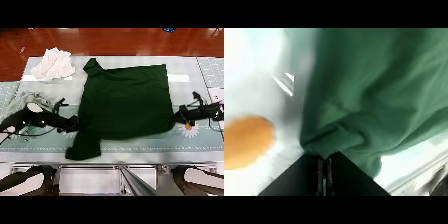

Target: Fold the shirts.

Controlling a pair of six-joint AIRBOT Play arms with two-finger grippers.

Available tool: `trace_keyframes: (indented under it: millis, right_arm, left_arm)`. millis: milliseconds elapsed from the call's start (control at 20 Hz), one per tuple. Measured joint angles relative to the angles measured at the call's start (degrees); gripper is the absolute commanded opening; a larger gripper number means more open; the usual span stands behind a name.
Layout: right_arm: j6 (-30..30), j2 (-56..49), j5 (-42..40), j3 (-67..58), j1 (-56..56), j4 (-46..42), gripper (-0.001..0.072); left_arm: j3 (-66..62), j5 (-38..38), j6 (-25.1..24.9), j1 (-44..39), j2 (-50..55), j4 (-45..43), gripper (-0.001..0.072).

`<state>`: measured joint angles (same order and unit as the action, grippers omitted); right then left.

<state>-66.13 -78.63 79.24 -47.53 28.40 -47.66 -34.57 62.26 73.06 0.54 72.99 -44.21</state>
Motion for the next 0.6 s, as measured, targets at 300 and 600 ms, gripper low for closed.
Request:
trace_keyframes:
  millis: [300,600]
  right_arm:
    - [-2.38,13.62,0.87,-24.33,-0.76,7.28,0.002]
    - [-4.63,28.52,-5.29,-46.29,-0.85,9.4,0.002]
  left_arm:
    - [-28.2,7.26,0.0,5.33,-8.61,4.92,0.0024]
    - [-61.83,9.62,1.55,7.23,-14.56,6.21,0.0024]
